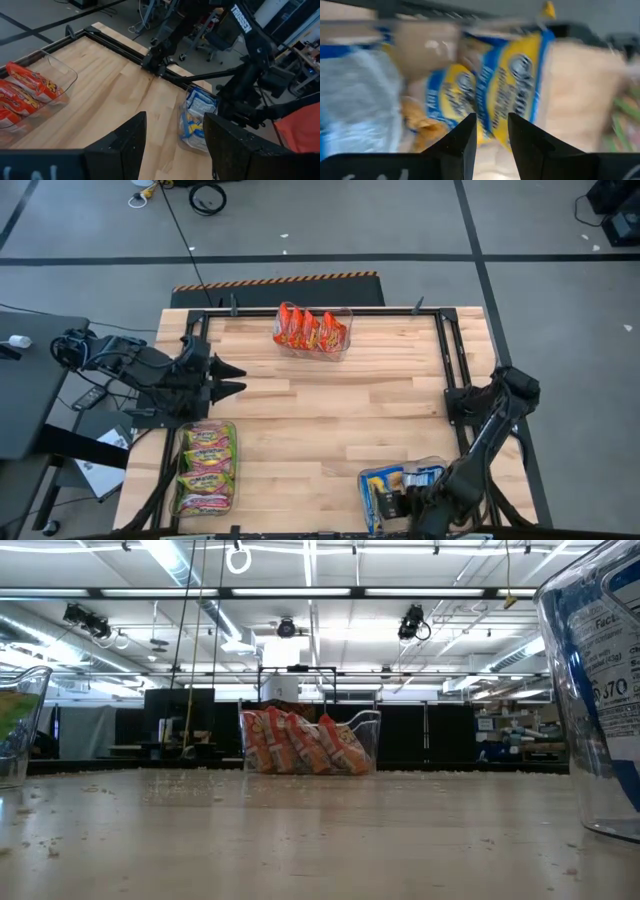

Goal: Sort Maruchan noodles
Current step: Put the blue noodle pack into the bottom right transparent bin

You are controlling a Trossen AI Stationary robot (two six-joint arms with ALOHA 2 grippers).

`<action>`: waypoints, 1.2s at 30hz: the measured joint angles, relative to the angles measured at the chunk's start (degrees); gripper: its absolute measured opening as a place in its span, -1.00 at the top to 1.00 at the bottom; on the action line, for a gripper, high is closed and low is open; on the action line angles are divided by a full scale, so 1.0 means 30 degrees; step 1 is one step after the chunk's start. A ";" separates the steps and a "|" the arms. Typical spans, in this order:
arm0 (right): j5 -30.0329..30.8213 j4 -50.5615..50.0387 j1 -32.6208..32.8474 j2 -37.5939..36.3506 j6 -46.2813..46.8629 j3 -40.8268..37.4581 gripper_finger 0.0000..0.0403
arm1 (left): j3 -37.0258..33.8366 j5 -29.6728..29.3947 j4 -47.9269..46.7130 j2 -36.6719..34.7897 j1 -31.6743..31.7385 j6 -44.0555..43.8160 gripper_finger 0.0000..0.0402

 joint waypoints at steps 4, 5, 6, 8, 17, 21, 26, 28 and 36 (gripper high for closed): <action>0.1875 0.0335 0.0301 0.0458 0.1318 0.0334 0.42 | 0.0000 0.0137 0.0028 -0.0007 -0.0001 -0.0012 0.01; 0.1728 0.0538 0.0341 0.0466 0.1325 0.0448 0.42 | 0.0000 0.0156 0.0023 -0.0007 -0.0001 -0.0006 0.01; 0.1456 0.0877 0.0361 0.0459 0.1380 0.0510 0.42 | 0.0000 0.0156 0.0021 -0.0007 -0.0001 0.0015 0.01; 0.0583 0.1795 0.0284 0.0455 0.2100 0.0525 0.42 | 0.0000 0.0156 0.0021 -0.0007 -0.0001 0.0150 0.01; -0.2827 0.1476 -0.1370 0.2256 0.4549 0.0222 0.31 | 0.0000 0.0222 -0.0008 -0.0007 -0.0015 0.0128 0.01; -0.3600 0.0991 -0.2268 0.3025 0.4267 0.0204 0.11 | 0.0000 0.0222 -0.0004 -0.0007 -0.0015 0.0128 0.01; -0.4199 -0.0097 -0.3136 0.3060 0.0970 0.0197 -0.11 | 0.0000 0.0222 -0.0008 -0.0007 -0.0015 0.0128 0.01; -0.4832 -0.0670 -0.3466 0.3060 0.0333 0.0192 -0.13 | 0.0000 0.0222 -0.0008 -0.0007 -0.0015 0.0128 0.01; -0.6728 -0.0899 -0.4047 0.3403 -0.1506 -0.0873 0.11 | 0.0000 0.0222 -0.0043 0.0000 -0.0015 0.0135 0.01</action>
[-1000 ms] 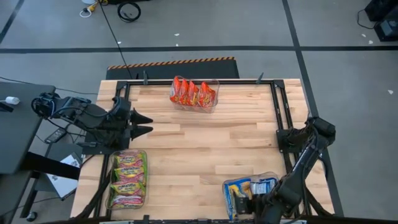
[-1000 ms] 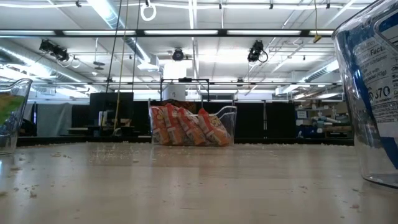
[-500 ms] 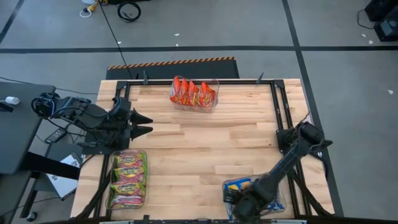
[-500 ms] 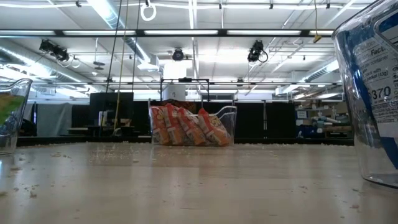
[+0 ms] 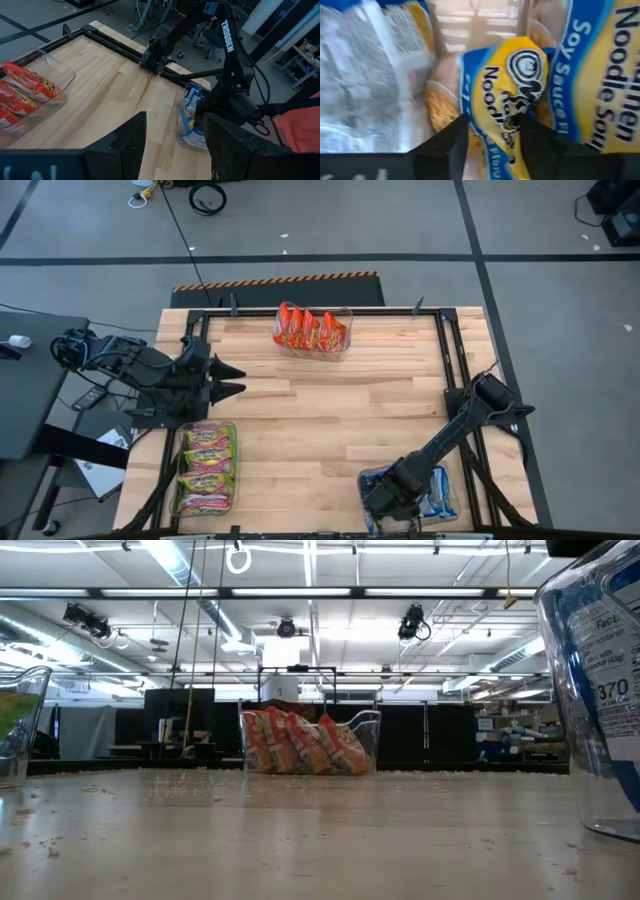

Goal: Sort Maruchan noodles
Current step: Put the blue noodle pack into the bottom right transparent bin

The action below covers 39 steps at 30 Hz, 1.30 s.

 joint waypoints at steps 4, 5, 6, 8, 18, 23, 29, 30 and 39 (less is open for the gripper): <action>0.1774 0.0210 0.0239 -0.0066 -0.0511 0.0196 0.39 | 0.0000 -0.0045 -0.0111 -0.0007 0.0000 0.0022 0.01; 0.2248 0.0168 0.0315 -0.0170 -0.0512 0.0306 0.48 | 0.0000 -0.0058 -0.0121 -0.0007 0.0000 0.0024 0.01; 0.2465 0.0124 0.0401 -0.0350 -0.0502 0.0441 0.59 | 0.0000 -0.0058 -0.0155 -0.0007 0.0000 0.0059 0.01; 0.2625 0.0041 0.0642 -0.0846 0.0100 0.0788 0.84 | 0.0000 -0.0066 -0.0339 -0.0007 0.0000 0.0073 0.01; 0.5690 0.4462 0.3658 -0.3887 0.6319 -0.0820 0.97 | -0.0007 -0.2334 -0.0273 0.0473 0.0004 0.0948 0.01; 0.5930 0.5042 0.4291 -0.4044 0.6254 -0.3322 0.96 | -0.0015 -0.2889 0.0784 0.1311 0.0010 0.1370 0.01; 0.4338 0.4613 0.3472 -0.4756 0.5014 -0.3328 0.63 | -0.0015 -0.3071 0.1765 0.2096 0.0390 0.1330 0.01; 0.3850 0.4473 0.3177 -0.4846 0.5008 -0.3302 0.55 | -0.0015 -0.3092 0.1886 0.2189 0.0462 0.1257 0.01; 0.2145 0.5430 0.0759 -0.4222 -0.0017 -0.4402 -0.10 | -0.0015 -0.3875 0.1949 0.3075 0.0510 0.0708 0.01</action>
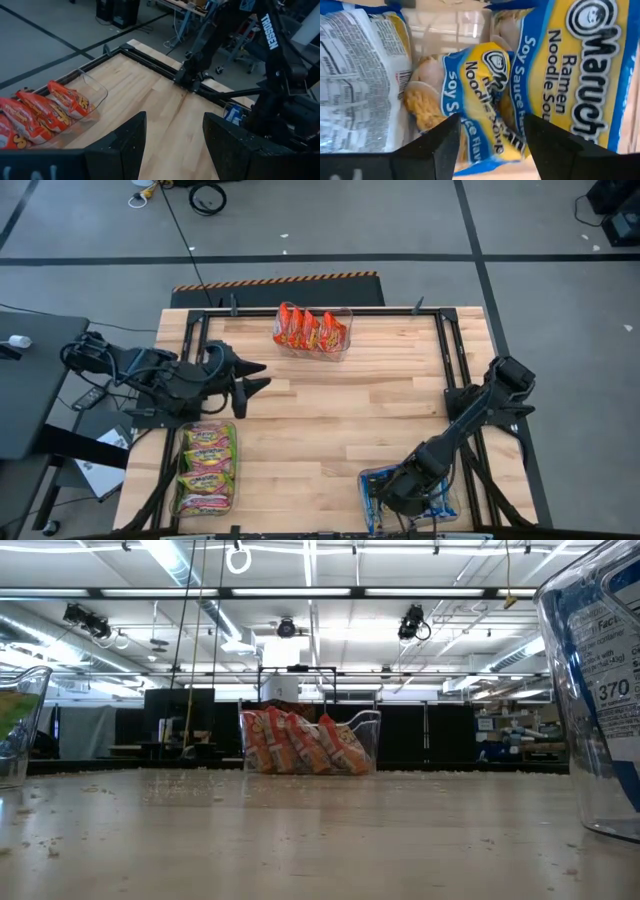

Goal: Sort Maruchan noodles
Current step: Put the blue noodle pack into the bottom right transparent bin

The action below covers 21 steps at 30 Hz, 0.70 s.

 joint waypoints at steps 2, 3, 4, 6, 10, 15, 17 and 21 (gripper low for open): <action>-0.0490 0.0391 -0.0198 0.0112 -0.0697 -0.0051 -0.10 | 0.0000 -0.0001 -0.0025 0.0049 -0.0036 -0.0324 0.01; -0.0858 0.0711 -0.0281 0.0112 -0.0960 -0.0168 -0.07 | 0.0000 -0.0008 -0.0037 0.0051 -0.0094 -0.0392 0.01; -0.1039 0.1069 -0.0373 0.0112 -0.1142 -0.0307 -0.03 | 0.0000 -0.0017 -0.0003 0.0033 -0.0109 -0.0440 0.01; -0.1214 0.1074 -0.0479 0.0112 -0.1621 -0.0540 0.09 | 0.0000 -0.0123 0.0001 0.0029 -0.0109 -0.0377 0.01; -0.1234 0.1128 -0.0417 0.0112 -0.2355 -0.1230 0.45 | 0.0000 -0.0395 -0.0109 0.0029 -0.0058 -0.0245 0.01; 0.0892 0.0932 0.0505 -0.0081 -0.0801 -0.1484 0.94 | 0.0000 -0.0428 -0.0183 -0.0004 -0.0044 0.0182 0.01; 0.1534 0.1326 0.1020 -0.0697 0.0470 -0.1436 0.95 | 0.0000 -0.0481 -0.0199 -0.0129 -0.0044 0.0147 0.01; 0.3238 0.3552 0.2239 -0.2572 0.2213 -0.1768 0.97 | 0.0000 -0.1254 -0.0172 -0.0262 -0.0075 0.0051 0.02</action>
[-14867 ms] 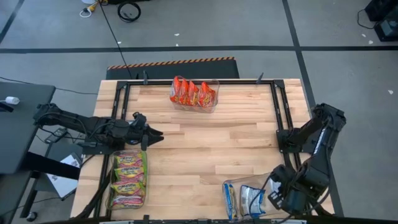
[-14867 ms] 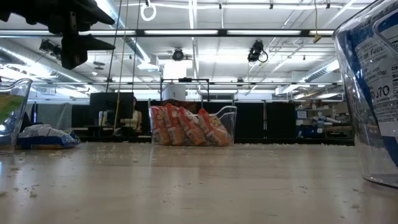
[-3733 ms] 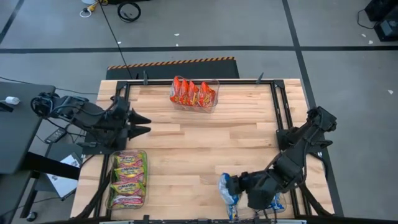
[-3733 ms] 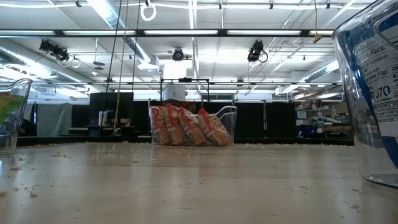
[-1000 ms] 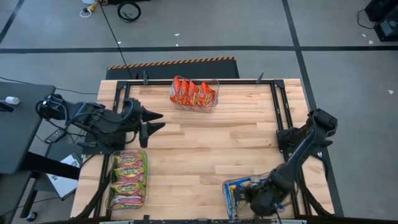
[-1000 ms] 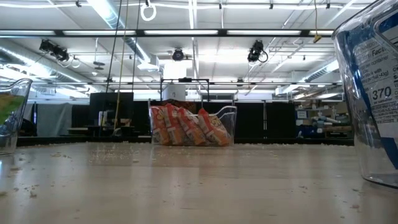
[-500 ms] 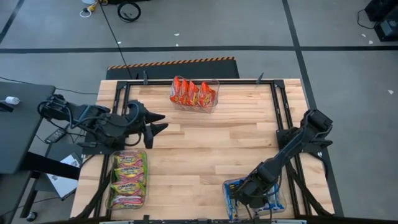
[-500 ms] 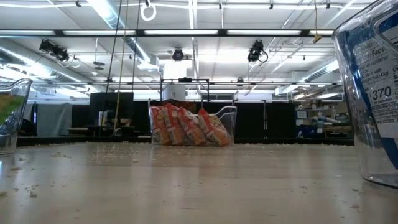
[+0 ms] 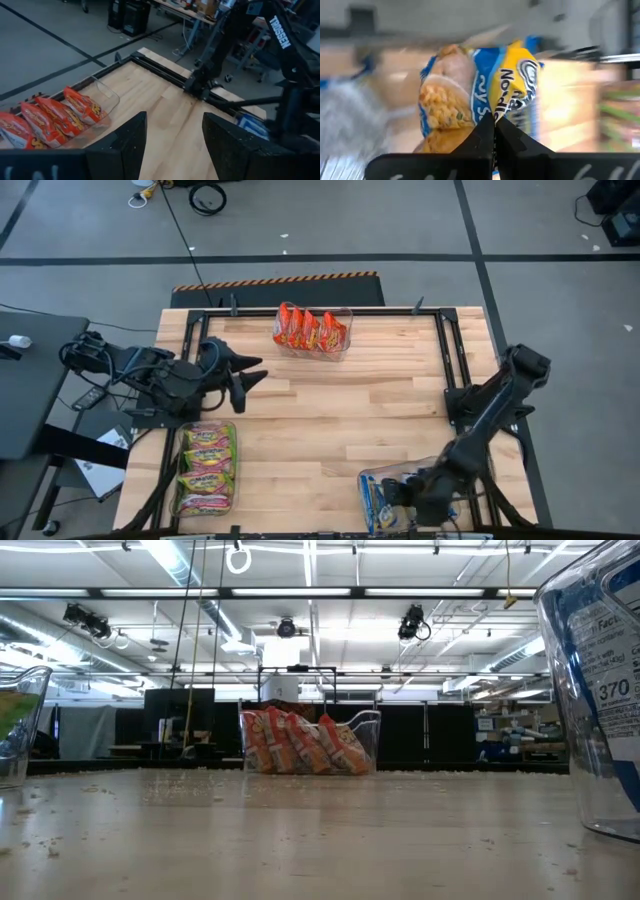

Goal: Sort Maruchan noodles
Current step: Put the blue noodle pack into the bottom right transparent bin

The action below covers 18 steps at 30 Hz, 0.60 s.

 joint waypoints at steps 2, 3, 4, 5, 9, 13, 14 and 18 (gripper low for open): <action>0.1066 0.1946 0.0521 -0.0787 0.0728 -0.0912 0.98 | 0.0000 -0.0299 0.0022 0.0000 0.0002 -0.0297 0.04; 0.1317 0.3136 0.0695 -0.1079 0.0936 -0.1531 0.98 | 0.0000 -0.0369 0.0017 0.0000 0.0002 -0.0449 0.04; 0.1647 0.4547 0.0851 -0.1249 0.1079 -0.2245 0.98 | 0.0000 -0.0379 0.0030 0.0000 0.0002 -0.0603 0.04; 0.2006 0.5833 0.0999 -0.1307 0.1117 -0.3034 0.98 | 0.0000 -0.0379 0.0028 0.0000 0.0002 -0.0856 0.04; 0.3482 0.9857 0.1220 -0.0560 0.0086 -0.5975 0.97 | 0.0000 -0.0380 0.0132 0.0007 0.0002 -0.1727 0.04; 0.4409 1.2451 0.1220 0.0161 -0.1423 -0.7220 0.87 | 0.0000 -0.0452 0.0512 0.0007 0.0002 -0.2038 0.04; 0.4502 1.2496 0.1220 0.0179 -0.1733 -0.7279 0.83 | 0.0000 -0.0452 0.0634 0.0007 0.0002 -0.2060 0.04; 0.4492 1.1596 0.1360 -0.0438 -0.1152 -0.6591 0.62 | 0.0000 -0.0452 0.0735 0.0007 0.0002 -0.2141 0.04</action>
